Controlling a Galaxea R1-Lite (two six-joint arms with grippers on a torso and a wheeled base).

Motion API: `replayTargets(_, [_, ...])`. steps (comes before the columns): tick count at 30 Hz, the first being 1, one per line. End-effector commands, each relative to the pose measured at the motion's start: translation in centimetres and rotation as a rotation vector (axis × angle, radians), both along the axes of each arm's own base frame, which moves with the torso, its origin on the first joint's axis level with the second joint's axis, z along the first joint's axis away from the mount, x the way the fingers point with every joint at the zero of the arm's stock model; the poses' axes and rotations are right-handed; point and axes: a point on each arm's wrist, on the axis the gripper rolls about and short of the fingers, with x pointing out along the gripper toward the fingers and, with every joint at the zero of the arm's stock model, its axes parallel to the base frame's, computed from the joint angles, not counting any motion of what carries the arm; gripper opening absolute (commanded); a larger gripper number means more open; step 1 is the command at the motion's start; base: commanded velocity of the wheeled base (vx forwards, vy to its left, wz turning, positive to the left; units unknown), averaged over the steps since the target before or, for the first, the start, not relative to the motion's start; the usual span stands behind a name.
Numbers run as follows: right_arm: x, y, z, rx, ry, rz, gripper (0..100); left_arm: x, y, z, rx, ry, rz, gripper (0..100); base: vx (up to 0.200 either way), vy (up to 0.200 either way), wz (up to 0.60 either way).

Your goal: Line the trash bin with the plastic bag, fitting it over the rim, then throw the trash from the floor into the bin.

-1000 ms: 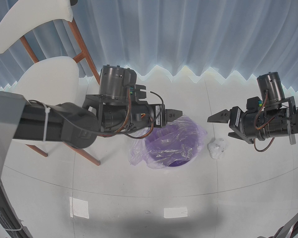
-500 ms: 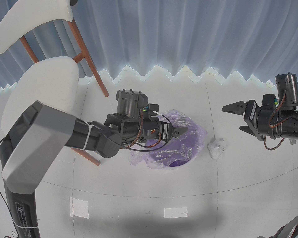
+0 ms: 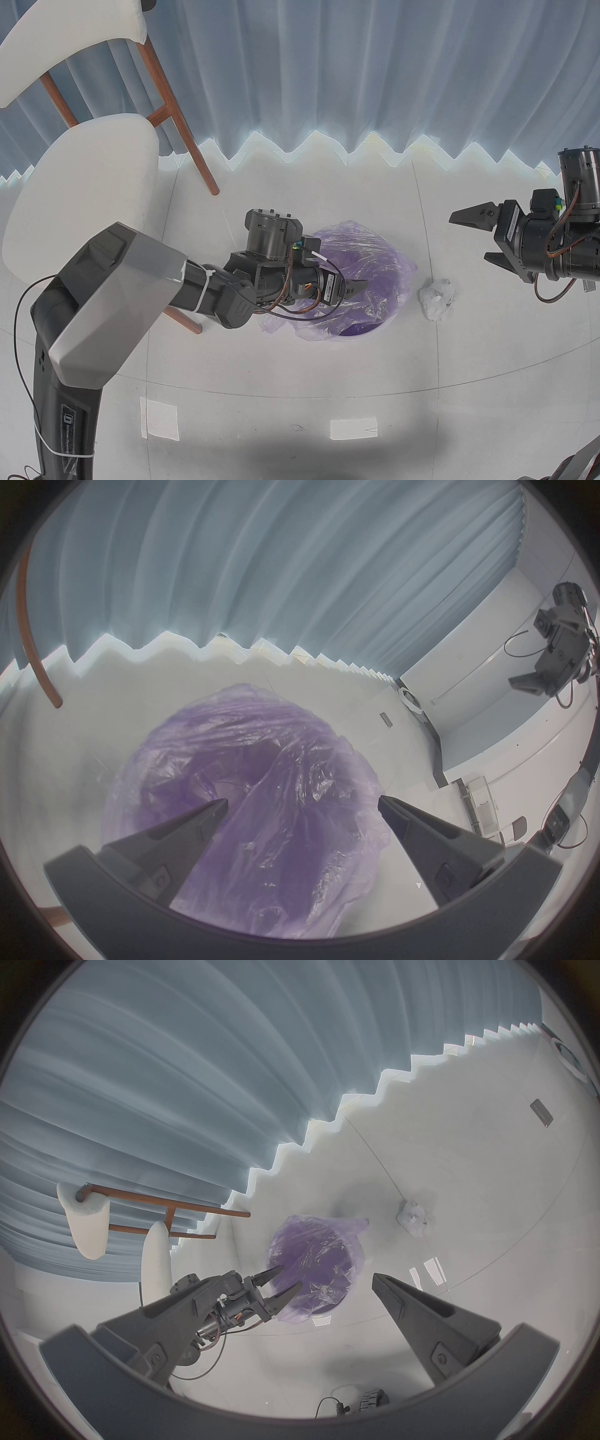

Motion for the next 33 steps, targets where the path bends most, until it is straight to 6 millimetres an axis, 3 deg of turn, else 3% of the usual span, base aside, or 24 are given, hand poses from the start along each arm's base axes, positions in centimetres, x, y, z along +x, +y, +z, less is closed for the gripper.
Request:
replayTargets(1, [0.0,0.0,0.0,0.000,0.000,0.003,100,0.6,-0.4,-1.9,0.018,0.023,0.000,100,0.000,0.000,0.00])
replayTargets(11, [0.1,0.1,0.1,0.008,-0.018,0.003,100,0.7,-1.2,-2.7,0.022,0.026,-0.009,100,0.000,0.000,0.00])
replayTargets(12, [0.2,0.1,0.0,0.008,-0.020,0.003,100,0.7,-1.2,-2.6,0.022,0.026,-0.011,0,0.000,0.000,0.00])
replayTargets(19, [0.1,0.0,-0.2,0.005,-0.015,0.002,100,-0.6,-2.1,-2.1,0.022,0.028,-0.043,0,0.000,0.000,0.00])
replayTargets(21, [0.1,0.0,-0.4,0.001,-0.009,0.002,100,-2.3,-2.4,-0.6,0.020,0.026,-0.072,0,0.000,0.000,0.00])
replayTargets(26, [0.1,0.0,-0.5,0.000,-0.009,0.003,100,-5.5,-3.2,-0.7,0.049,0.058,-0.130,0,0.000,0.000,0.00])
replayTargets(28, [0.1,0.0,-0.5,-0.001,-0.007,0.003,100,-6.2,-3.2,-0.9,0.060,0.070,-0.141,0,0.000,0.000,0.00])
replayTargets(33, [0.1,0.0,-0.6,-0.003,-0.005,0.004,100,-10.1,-3.9,-3.4,0.132,0.146,-0.211,0,0.000,0.000,0.00])
